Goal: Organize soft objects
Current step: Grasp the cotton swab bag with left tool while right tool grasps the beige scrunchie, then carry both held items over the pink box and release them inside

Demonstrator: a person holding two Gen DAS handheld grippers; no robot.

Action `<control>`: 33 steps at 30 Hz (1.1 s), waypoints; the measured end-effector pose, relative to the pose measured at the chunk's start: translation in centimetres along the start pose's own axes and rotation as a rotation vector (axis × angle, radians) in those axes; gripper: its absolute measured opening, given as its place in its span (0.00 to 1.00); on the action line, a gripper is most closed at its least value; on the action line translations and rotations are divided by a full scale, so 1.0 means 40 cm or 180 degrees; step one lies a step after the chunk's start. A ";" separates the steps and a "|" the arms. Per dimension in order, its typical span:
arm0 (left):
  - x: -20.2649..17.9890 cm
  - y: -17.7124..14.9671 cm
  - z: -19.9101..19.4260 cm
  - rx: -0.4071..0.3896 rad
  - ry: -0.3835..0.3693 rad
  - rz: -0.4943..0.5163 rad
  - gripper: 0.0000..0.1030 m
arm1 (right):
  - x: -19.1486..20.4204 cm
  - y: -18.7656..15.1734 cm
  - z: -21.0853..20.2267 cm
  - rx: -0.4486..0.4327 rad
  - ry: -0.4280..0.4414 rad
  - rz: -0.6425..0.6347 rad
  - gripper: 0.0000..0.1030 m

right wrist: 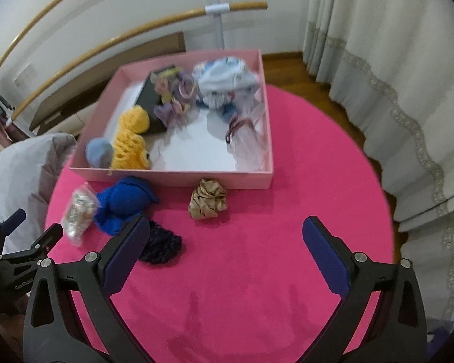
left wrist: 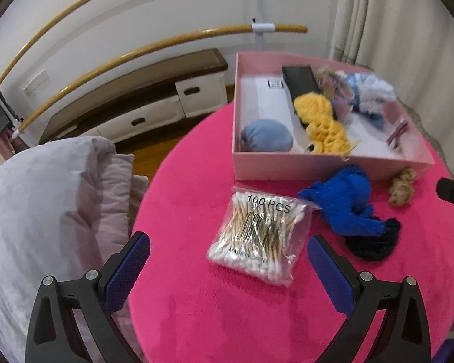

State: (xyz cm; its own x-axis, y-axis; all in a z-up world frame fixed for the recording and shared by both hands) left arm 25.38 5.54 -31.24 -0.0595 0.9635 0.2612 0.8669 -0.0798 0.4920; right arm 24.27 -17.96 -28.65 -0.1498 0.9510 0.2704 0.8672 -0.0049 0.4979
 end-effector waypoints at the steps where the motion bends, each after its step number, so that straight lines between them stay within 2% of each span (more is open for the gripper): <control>1: -0.013 0.001 0.030 0.0020 -0.0016 0.0017 1.00 | -0.004 0.001 0.015 0.0021 0.0010 0.0005 0.94; 2: -0.020 -0.002 0.047 0.0035 -0.0033 0.0023 0.99 | -0.008 0.002 0.041 0.0066 0.0026 0.0013 0.85; 3: -0.025 -0.003 0.063 0.0047 -0.0044 0.0030 0.99 | -0.012 0.003 0.069 0.0114 0.0050 0.0030 0.83; 6: -0.047 0.005 0.105 0.0064 -0.0046 0.0063 0.96 | -0.021 0.007 0.122 0.0171 0.0078 0.0070 0.81; 9: -0.062 0.012 0.135 0.0122 -0.0063 0.0085 0.83 | -0.025 0.010 0.165 0.0232 0.0107 0.0109 0.75; 11: -0.071 0.018 0.158 0.0202 -0.0150 0.0050 0.74 | -0.027 0.006 0.180 0.0270 0.0132 0.0118 0.63; 12: -0.069 0.023 0.162 0.0220 -0.0175 0.0031 0.72 | -0.025 0.005 0.182 0.0269 0.0095 0.0088 0.61; 15: -0.080 0.030 0.172 0.0262 -0.0290 -0.0003 0.56 | -0.023 0.004 0.178 0.0265 0.0088 0.0055 0.53; 16: -0.088 0.032 0.174 0.0289 -0.0335 0.0004 0.50 | -0.025 0.004 0.176 0.0260 0.0083 0.0059 0.46; 17: -0.092 0.033 0.175 0.0289 -0.0323 0.0014 0.47 | -0.030 0.006 0.174 0.0258 0.0085 0.0059 0.38; 20: -0.100 0.039 0.171 0.0309 -0.0327 0.0004 0.38 | -0.042 0.007 0.168 0.0267 0.0112 0.0072 0.24; 23: -0.087 0.040 0.151 0.0351 -0.0327 -0.0043 0.34 | -0.048 -0.008 0.159 0.0299 0.0179 0.0092 0.22; 27: -0.071 0.026 0.099 0.0364 -0.0270 -0.0042 0.33 | -0.047 -0.027 0.116 0.0275 0.0224 0.0115 0.22; 33: -0.043 0.002 -0.030 0.0308 -0.0208 -0.0020 0.33 | -0.010 -0.059 -0.017 0.0162 0.0299 0.0070 0.22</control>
Point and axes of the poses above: each gripper's, at about its wrist camera, not at the fingertips, and z roughly the way its jaws point, x to its left, y to its top, the point moved 4 cm from there along z, roughly the way its jaws point, and after that the axes turned 15 degrees about y, right-handed, at the moved point
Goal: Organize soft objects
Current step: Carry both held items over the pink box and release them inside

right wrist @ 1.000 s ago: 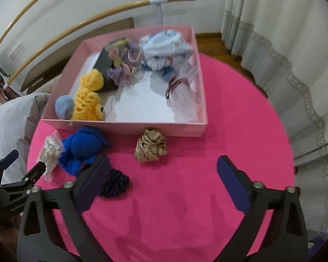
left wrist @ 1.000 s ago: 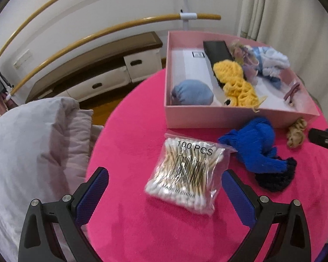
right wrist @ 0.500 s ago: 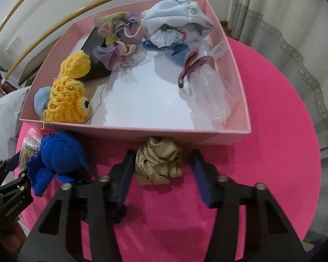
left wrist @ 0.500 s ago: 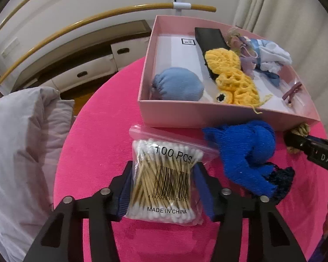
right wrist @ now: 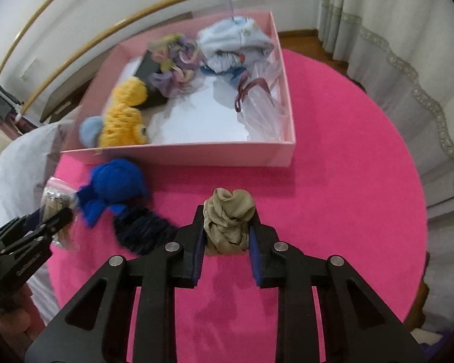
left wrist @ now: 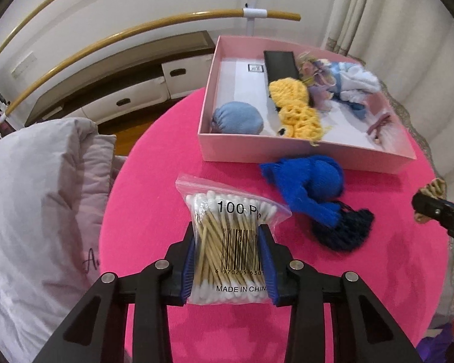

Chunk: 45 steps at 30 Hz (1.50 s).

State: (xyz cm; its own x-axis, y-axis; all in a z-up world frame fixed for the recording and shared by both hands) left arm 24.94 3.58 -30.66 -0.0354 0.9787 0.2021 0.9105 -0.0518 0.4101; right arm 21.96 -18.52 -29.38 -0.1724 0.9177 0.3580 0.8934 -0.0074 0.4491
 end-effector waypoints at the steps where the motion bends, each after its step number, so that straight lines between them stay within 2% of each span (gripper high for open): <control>1: 0.001 -0.007 -0.028 -0.0023 0.0013 0.0017 0.33 | 0.012 -0.007 -0.023 -0.0016 0.0016 -0.0012 0.22; 8: 0.023 -0.022 -0.265 -0.0268 0.0004 0.0012 0.33 | 0.085 -0.036 -0.206 -0.0218 0.0089 -0.0113 0.22; 15: 0.058 -0.022 -0.508 -0.0588 -0.0080 -0.0110 0.33 | 0.143 -0.037 -0.397 -0.0544 0.0110 -0.0191 0.22; 19: 0.088 -0.046 -0.656 -0.0807 -0.0146 -0.0152 0.33 | 0.174 -0.029 -0.495 -0.0761 0.0120 -0.0236 0.22; 25: 0.150 -0.088 -0.827 -0.1035 -0.0244 -0.0259 0.33 | 0.238 -0.013 -0.624 -0.1110 0.0179 -0.0342 0.22; 34: 0.225 -0.151 -1.010 -0.1359 -0.0345 -0.0305 0.33 | 0.349 -0.005 -0.770 -0.1566 0.0236 -0.0556 0.23; 45: 0.280 -0.195 -1.085 -0.1550 -0.0427 -0.0344 0.33 | 0.387 0.006 -0.818 -0.1711 0.0242 -0.0649 0.23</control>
Point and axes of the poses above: each gripper's, at about its wrist camera, not at the fingertips, and z roughly the way its jaws point, x to its left, y to its top, the point moved 4 cm from there along z, roughly the way its jaws point, and after that the axes turned 15 degrees about y, right-handed, at the moved point
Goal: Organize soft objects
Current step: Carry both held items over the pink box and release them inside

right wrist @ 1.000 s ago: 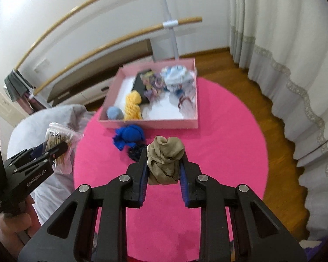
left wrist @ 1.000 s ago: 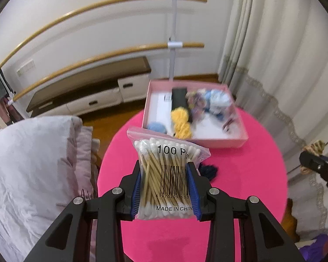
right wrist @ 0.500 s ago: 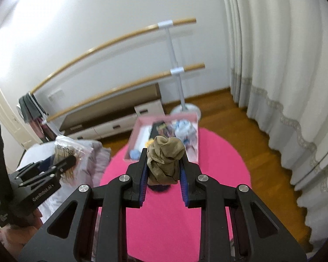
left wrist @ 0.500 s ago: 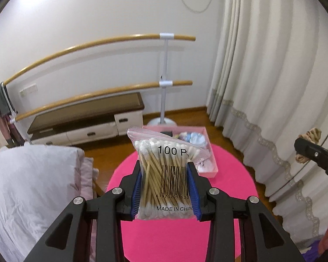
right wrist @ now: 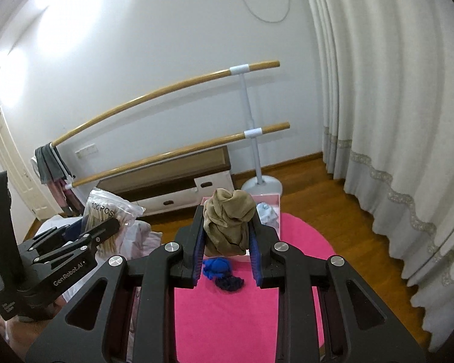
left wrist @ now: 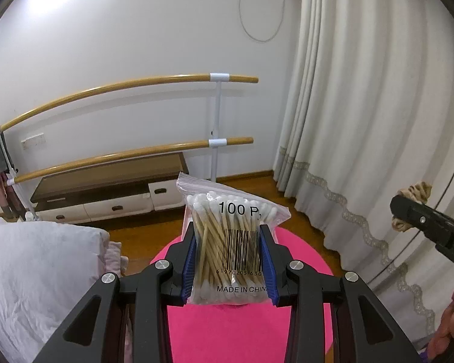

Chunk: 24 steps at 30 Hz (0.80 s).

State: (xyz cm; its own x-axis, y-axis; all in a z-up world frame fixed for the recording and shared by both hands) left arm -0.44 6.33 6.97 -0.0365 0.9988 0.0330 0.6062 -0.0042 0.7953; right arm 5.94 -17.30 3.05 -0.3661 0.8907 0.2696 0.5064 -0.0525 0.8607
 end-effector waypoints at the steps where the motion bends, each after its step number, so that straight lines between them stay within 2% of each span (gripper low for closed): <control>1: 0.005 0.000 0.008 -0.0003 0.0002 -0.0005 0.33 | 0.000 0.001 0.000 -0.0002 0.0001 -0.0003 0.23; 13: 0.027 0.023 0.069 0.0046 0.0067 -0.0057 0.33 | -0.005 0.039 0.070 0.0077 0.0069 -0.0052 0.23; 18: 0.016 0.029 0.134 0.0142 0.0097 -0.0055 0.33 | -0.017 0.052 0.141 0.0182 0.0116 -0.0077 0.23; 19: -0.008 0.044 0.168 0.0164 0.0107 -0.0054 0.33 | -0.021 0.054 0.161 0.0210 0.0121 -0.0082 0.23; 24: -0.009 0.052 0.265 0.0292 0.0170 -0.0041 0.33 | -0.066 0.057 0.276 0.0369 0.0166 -0.0012 0.23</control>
Point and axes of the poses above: each gripper's, at about its wrist camera, not at the fingertips, and z roughly the way its jaws point, x to its left, y to its top, the point moved 4 cm from there along z, roughly the way its jaws point, and after that the axes turned 15 degrees about y, right-handed, at the moved point
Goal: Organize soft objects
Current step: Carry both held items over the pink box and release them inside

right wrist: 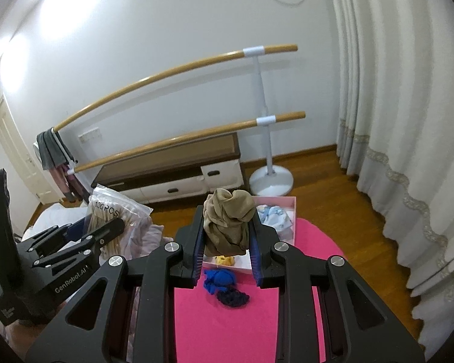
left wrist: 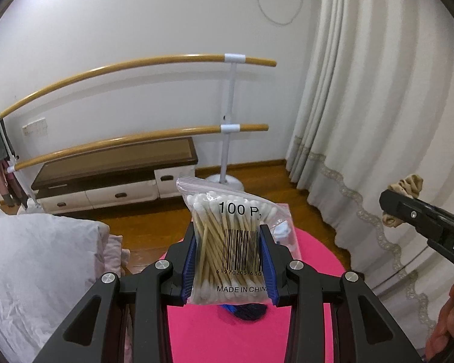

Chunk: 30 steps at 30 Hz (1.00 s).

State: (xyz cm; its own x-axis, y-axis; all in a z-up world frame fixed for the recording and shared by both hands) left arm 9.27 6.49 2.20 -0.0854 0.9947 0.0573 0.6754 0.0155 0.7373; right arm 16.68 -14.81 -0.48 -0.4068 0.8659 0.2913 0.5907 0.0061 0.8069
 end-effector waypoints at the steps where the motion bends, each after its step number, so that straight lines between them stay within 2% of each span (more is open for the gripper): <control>1: -0.002 0.000 0.024 0.0022 0.0021 0.0022 0.33 | -0.013 0.003 0.024 0.0033 0.0008 0.0023 0.23; 8: -0.036 -0.010 0.200 0.0226 0.0117 0.0143 0.33 | -0.107 -0.012 0.229 0.0388 0.0015 0.0083 0.23; 17: -0.097 -0.012 0.425 0.0473 0.0120 0.0233 0.33 | -0.252 -0.116 0.472 0.0846 0.0017 0.0313 0.23; 25: -0.149 0.005 0.673 0.0754 0.0143 0.0284 0.33 | -0.328 -0.213 0.636 0.1196 -0.0023 0.0398 0.23; 30: -0.195 0.005 0.808 0.0904 0.0180 0.0361 0.33 | -0.365 -0.258 0.698 0.1333 -0.0018 0.0471 0.24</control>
State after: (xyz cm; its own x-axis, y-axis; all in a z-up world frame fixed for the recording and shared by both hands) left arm 33.74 2.00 -19.87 -0.0332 0.9846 0.1717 0.8599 -0.0594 0.5070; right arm 35.99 -13.56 -27.41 -0.2934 0.8754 0.3841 0.8741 0.0830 0.4786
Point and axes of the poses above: each gripper's, at about its wrist camera, not at the fingertips, and z roughly the way its jaws point, x to its left, y to its top, the point moved 4 cm from there along z, roughly the way its jaws point, and after that the axes turned 15 degrees about y, right-handed, at the moved point
